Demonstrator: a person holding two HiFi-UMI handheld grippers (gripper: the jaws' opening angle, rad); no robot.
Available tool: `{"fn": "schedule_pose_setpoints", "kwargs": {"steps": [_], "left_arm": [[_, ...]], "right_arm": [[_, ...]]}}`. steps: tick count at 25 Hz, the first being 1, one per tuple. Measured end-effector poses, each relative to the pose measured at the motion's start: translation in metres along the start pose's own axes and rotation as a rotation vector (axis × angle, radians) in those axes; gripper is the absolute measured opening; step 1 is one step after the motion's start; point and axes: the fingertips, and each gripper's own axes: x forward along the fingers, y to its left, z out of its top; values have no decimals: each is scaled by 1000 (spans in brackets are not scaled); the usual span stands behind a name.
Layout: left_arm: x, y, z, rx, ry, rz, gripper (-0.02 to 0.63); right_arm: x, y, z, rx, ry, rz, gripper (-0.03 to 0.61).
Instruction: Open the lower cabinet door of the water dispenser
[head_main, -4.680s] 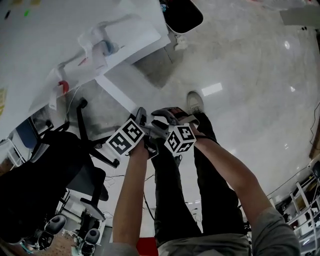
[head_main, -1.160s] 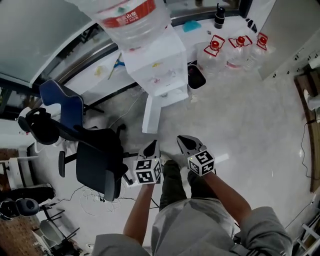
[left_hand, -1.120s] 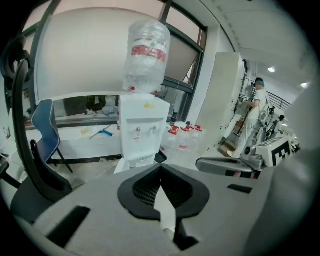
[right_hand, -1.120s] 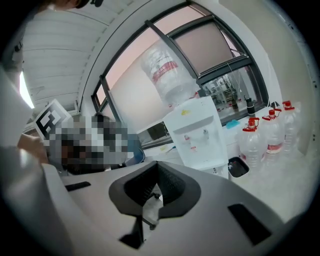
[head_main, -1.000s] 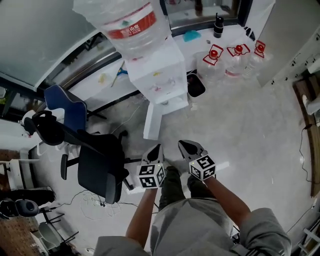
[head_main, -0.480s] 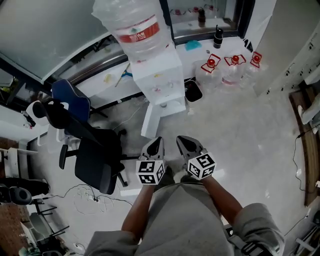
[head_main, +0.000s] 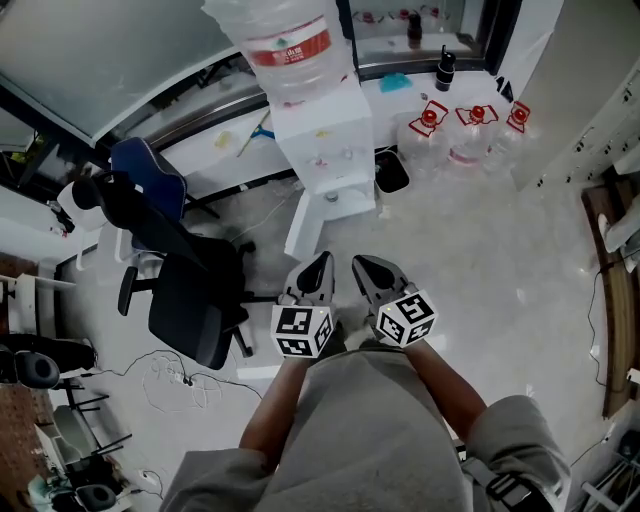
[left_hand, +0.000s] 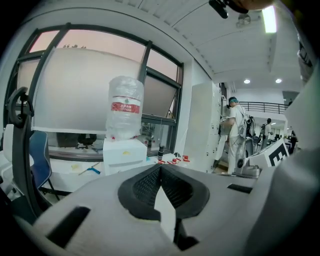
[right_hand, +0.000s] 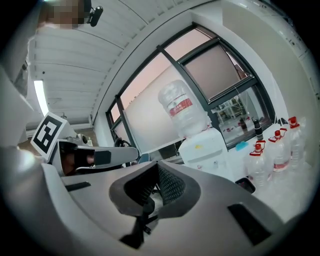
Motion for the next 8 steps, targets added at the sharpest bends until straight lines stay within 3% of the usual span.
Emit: {"fn": "schedule_pose_setpoints", "kwargs": {"steps": [8], "left_arm": [[-8, 8, -4, -22, -15, 13, 8]], "right_arm": [[3, 14, -16, 29, 12, 27, 9]]}}
